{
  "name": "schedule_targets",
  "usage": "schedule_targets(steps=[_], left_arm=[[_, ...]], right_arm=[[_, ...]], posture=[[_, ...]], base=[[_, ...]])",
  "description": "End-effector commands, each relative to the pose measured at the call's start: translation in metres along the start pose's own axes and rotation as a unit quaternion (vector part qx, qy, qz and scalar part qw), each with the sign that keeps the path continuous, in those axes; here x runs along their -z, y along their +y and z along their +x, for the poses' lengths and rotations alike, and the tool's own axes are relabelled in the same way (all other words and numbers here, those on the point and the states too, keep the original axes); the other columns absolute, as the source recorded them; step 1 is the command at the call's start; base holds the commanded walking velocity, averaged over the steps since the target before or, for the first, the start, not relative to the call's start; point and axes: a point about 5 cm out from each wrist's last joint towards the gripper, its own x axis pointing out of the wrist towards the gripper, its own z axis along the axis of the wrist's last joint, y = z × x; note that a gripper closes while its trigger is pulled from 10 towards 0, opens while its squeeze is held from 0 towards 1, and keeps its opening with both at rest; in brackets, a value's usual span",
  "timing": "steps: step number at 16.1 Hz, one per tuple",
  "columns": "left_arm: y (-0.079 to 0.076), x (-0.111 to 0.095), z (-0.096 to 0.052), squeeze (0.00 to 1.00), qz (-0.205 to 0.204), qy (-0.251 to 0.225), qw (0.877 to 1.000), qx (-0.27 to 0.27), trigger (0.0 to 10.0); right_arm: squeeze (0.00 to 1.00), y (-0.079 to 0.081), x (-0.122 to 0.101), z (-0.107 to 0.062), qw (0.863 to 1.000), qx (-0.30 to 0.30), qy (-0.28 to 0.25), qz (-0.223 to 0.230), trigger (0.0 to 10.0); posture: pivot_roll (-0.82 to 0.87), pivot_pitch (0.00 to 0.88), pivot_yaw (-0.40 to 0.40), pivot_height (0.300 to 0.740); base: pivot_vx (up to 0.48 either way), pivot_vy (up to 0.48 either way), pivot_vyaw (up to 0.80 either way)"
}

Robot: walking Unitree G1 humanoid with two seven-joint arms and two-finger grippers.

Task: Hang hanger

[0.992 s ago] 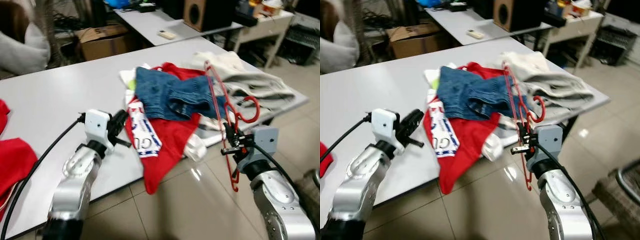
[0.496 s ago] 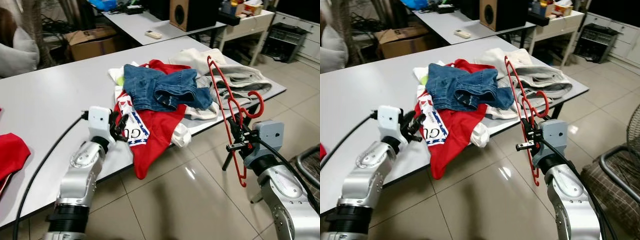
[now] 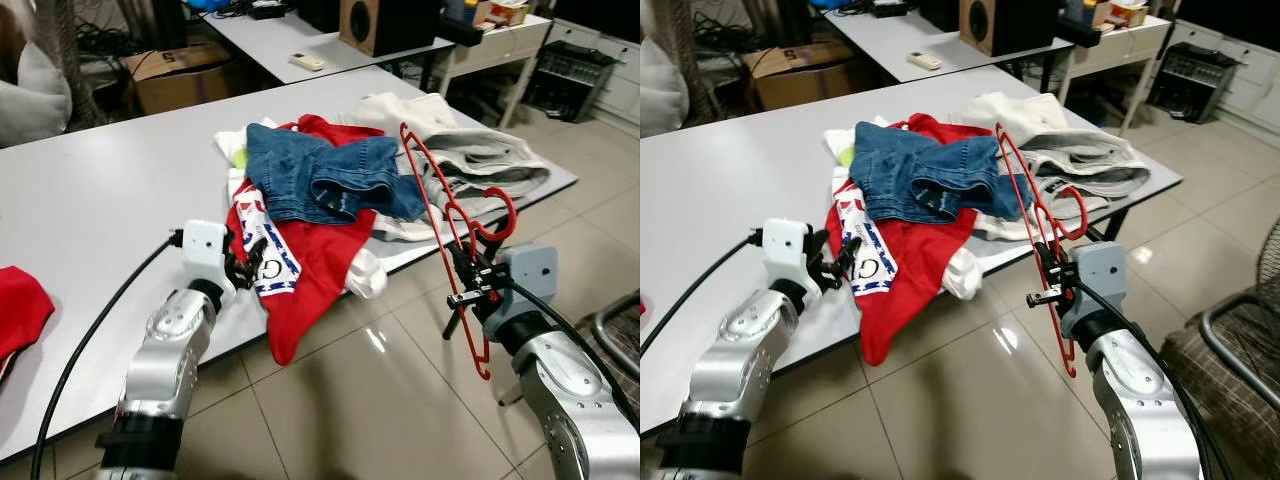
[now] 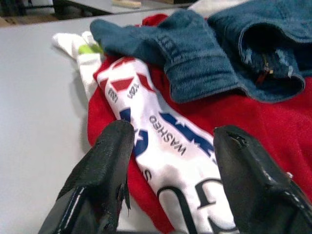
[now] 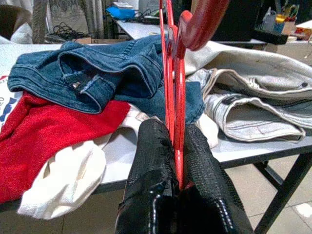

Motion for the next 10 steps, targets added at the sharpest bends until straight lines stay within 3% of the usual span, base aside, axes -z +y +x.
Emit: schedule_targets(steps=[1,7,10], left_arm=[[-0.0046,-0.0028,-0.0015,1.00,-0.001,-0.002,1.000,0.017,10.0],[-0.0016,-0.0070,0.0006,1.00,0.019,-0.001,1.000,0.014,10.0],[-0.0023,-0.0060,-0.0030,1.00,0.001,0.003,1.000,0.015,10.0]], right_arm=[[0.00,-0.0017,-0.0046,-0.0032,1.000,0.011,-0.009,0.012,10.0],[0.00,0.0025,0.0020,0.0018,1.000,-0.003,-0.002,0.023,10.0],[0.00,0.0044,0.0015,0.0033,1.000,-0.011,0.002,0.023,10.0]], posture=[[-0.14,0.000,0.041,0.740],[-0.09,0.014,0.028,0.740],[-0.08,0.014,0.011,0.740]], base=[[0.000,0.000,0.00],[0.000,0.000,0.00],[0.000,0.000,0.00]])
